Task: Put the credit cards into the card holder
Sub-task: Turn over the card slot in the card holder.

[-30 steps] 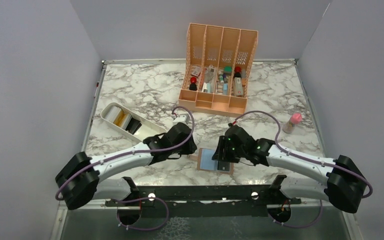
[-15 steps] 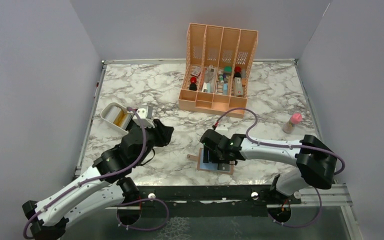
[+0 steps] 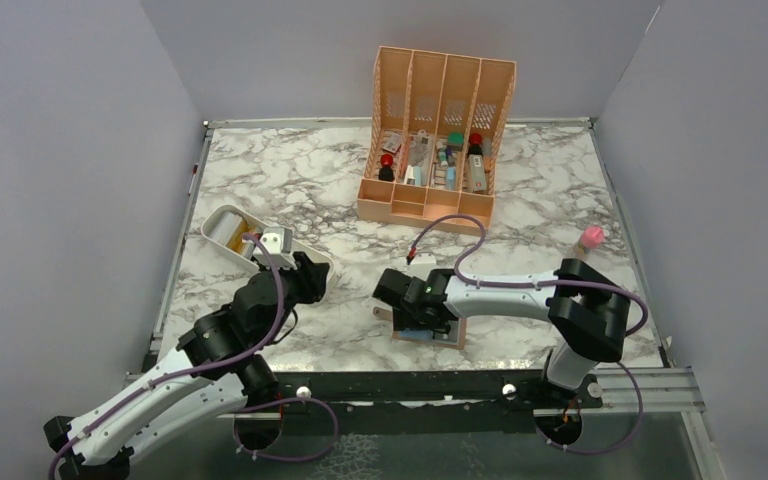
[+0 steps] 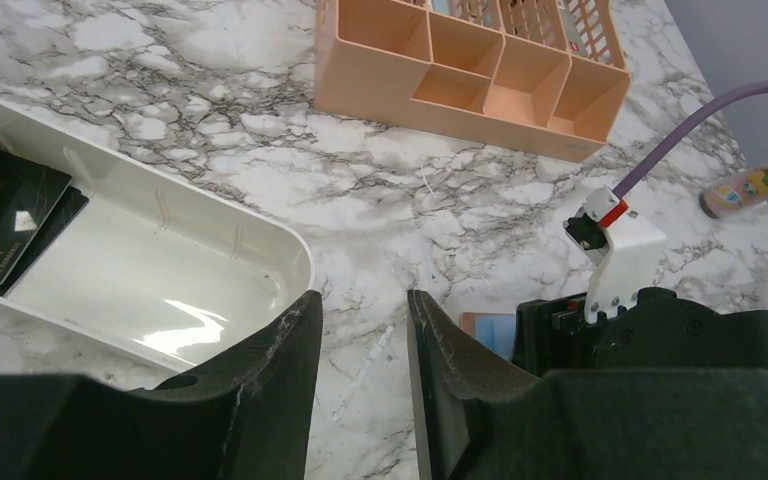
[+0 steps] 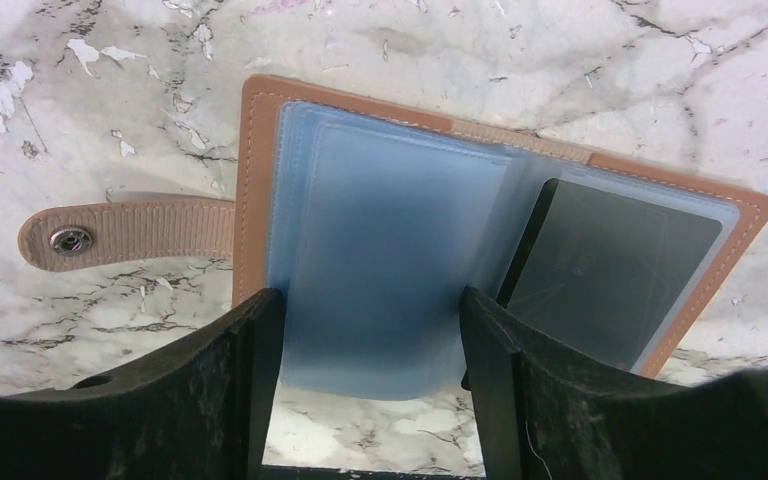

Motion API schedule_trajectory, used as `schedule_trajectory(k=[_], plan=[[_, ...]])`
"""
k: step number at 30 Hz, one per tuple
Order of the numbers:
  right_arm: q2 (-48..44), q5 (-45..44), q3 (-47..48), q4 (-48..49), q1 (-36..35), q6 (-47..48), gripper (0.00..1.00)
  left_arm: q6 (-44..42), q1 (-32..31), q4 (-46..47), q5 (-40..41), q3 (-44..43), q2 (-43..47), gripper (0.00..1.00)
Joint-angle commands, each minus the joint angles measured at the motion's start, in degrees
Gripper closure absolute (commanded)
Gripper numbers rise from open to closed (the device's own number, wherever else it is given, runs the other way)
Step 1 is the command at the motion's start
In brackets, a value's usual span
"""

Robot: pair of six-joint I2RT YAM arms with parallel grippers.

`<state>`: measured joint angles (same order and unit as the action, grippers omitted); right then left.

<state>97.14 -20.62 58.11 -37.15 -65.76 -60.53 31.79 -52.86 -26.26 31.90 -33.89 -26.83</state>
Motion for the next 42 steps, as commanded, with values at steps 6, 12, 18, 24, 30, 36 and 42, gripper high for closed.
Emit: schedule_trajectory(k=[6,12,18,24,30,36,42], plan=[[-0.8,-1.0,-3.7,3.8,-0.6,-0.3,0.42,2.0,0.3,1.3,-3.9,0.0,-2.9,0.60],[-3.8,-0.1,-3.9,4.4,-0.6,-0.1,0.37,3.0,0.2,3.8,-8.3,0.4,-8.3,0.60],[-5.1,-2.2,-3.4,1.8,-0.6,-0.8,0.34,3.6,0.3,5.0,-9.6,0.6,-10.6,0.59],[-6.4,-2.6,-4.1,1.7,-0.6,-0.6,0.36,3.8,0.3,5.9,-10.2,0.3,-12.0,0.59],[-7.2,-3.0,-4.5,1.3,-0.6,-0.6,0.36,4.3,0.2,6.2,-10.3,0.3,-12.5,0.59],[-6.0,-4.1,-3.2,-1.8,-0.6,-0.9,0.32,4.7,0.3,6.8,-10.8,0.7,-13.0,0.59],[-6.1,-6.5,-2.3,-5.2,-0.6,-1.5,0.31,4.6,0.2,7.5,-11.1,0.8,-13.7,0.59]])
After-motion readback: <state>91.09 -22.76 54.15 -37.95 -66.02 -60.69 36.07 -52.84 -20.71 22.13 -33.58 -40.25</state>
